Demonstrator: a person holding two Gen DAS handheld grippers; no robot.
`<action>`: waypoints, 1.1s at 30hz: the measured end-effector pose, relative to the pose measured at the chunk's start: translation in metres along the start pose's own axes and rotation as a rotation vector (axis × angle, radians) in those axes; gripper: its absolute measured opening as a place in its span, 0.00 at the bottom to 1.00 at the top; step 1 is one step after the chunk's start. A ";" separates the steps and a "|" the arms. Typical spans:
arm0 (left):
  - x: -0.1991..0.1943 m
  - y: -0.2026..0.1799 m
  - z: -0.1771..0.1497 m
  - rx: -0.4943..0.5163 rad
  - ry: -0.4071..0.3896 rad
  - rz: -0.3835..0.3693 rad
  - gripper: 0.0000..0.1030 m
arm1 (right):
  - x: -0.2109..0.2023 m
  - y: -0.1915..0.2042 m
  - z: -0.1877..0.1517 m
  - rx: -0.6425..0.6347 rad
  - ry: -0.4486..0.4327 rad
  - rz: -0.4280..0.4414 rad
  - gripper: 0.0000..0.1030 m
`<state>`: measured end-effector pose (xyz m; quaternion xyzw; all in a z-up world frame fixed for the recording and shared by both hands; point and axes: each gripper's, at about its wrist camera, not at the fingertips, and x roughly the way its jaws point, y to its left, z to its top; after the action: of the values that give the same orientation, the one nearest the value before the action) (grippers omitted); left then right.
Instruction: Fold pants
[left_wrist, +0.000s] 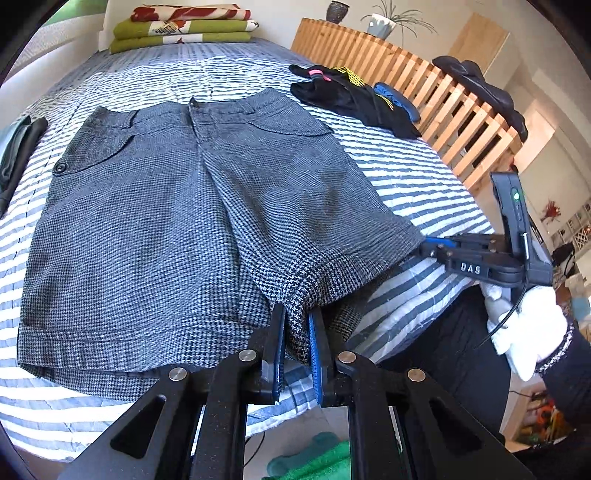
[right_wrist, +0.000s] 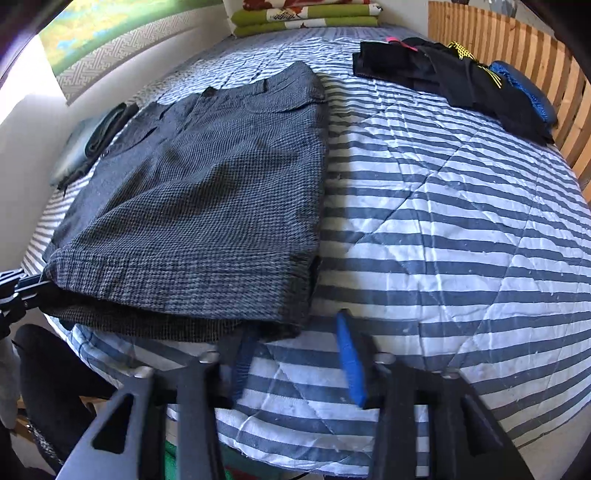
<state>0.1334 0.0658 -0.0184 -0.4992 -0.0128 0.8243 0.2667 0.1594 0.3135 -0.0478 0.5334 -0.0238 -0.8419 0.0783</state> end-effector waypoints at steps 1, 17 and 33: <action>0.006 0.000 0.004 0.016 -0.003 0.002 0.12 | -0.006 -0.001 0.001 0.004 -0.013 -0.007 0.11; 0.014 -0.052 0.029 0.108 0.040 -0.084 0.37 | -0.068 -0.054 -0.008 0.100 -0.076 0.155 0.29; 0.155 -0.196 0.089 0.280 0.133 0.036 0.33 | -0.064 -0.141 0.003 0.360 -0.123 0.142 0.29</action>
<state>0.0876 0.3254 -0.0436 -0.5106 0.1288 0.7878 0.3194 0.1685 0.4629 -0.0066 0.4832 -0.2164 -0.8474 0.0393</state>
